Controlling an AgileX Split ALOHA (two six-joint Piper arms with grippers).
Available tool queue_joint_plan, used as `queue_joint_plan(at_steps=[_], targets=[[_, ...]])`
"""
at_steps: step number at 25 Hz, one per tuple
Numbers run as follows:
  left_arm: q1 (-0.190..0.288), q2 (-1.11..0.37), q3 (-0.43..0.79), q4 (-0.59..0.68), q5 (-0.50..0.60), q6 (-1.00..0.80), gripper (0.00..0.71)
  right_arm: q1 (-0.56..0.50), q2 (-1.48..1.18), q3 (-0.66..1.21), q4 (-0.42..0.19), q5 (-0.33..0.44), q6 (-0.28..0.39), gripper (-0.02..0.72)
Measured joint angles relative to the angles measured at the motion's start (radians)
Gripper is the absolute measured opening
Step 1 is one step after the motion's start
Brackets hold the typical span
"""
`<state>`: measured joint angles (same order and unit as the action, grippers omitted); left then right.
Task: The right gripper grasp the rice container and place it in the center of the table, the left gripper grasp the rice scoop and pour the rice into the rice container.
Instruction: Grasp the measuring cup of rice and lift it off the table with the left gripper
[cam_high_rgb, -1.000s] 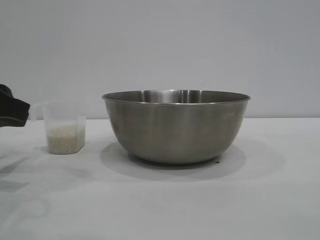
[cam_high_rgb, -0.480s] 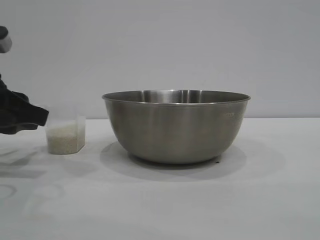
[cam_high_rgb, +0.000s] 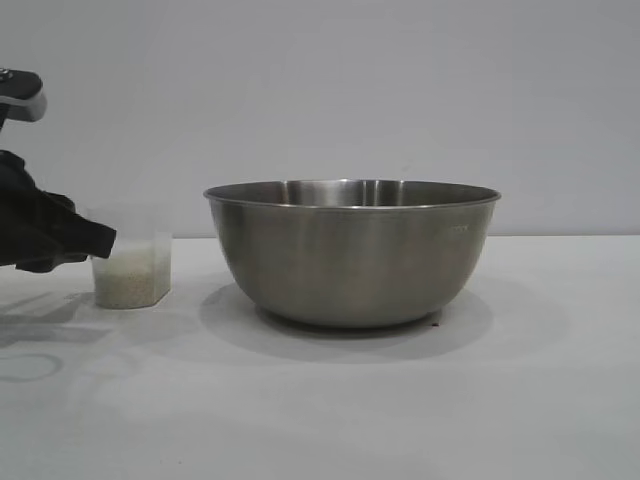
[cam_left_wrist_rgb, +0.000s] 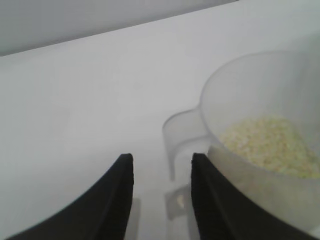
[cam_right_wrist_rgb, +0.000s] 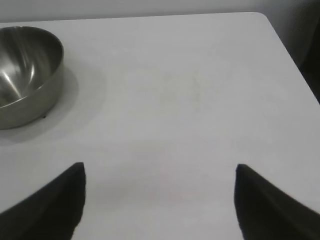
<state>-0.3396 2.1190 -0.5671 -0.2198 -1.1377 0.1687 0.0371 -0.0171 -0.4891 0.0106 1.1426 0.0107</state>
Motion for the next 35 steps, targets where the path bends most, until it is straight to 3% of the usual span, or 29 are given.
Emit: queue_joint_plan(at_steps=[1, 4, 14, 15, 18, 23, 28, 35], targets=[[0.005, 0.004, -0.006, 0.012, 0.0, 0.0, 0.251, 0.0, 0.0, 0.0, 0.0, 0.0, 0.0, 0.553], [0.017, 0.008, -0.026, 0.033, 0.0, 0.002, 0.146, 0.0, 0.0, 0.0, 0.0, 0.0, 0.0, 0.553], [0.044, 0.05, -0.1, 0.128, 0.0, 0.026, 0.158, 0.0, 0.0, 0.0, 0.0, 0.0, 0.0, 0.553], [0.044, 0.05, -0.102, 0.135, 0.0, 0.026, 0.094, 0.0, 0.0, 0.0, 0.0, 0.0, 0.0, 0.553], [0.044, 0.05, -0.104, 0.136, 0.0, 0.035, 0.0, 0.0, 0.0, 0.0, 0.0, 0.0, 0.0, 0.553], [0.044, 0.04, -0.104, 0.137, 0.005, 0.074, 0.0, 0.0, 0.0, 0.0, 0.0, 0.0, 0.0, 0.553], [0.044, -0.086, -0.104, 0.149, 0.008, 0.186, 0.0, 0.0, 0.0, 0.0, 0.0, 0.0, 0.0, 0.553], [0.044, -0.245, -0.153, 0.311, 0.008, 0.286, 0.0, 0.0, 0.0, 0.0, 0.0, 0.0, 0.0, 0.553]])
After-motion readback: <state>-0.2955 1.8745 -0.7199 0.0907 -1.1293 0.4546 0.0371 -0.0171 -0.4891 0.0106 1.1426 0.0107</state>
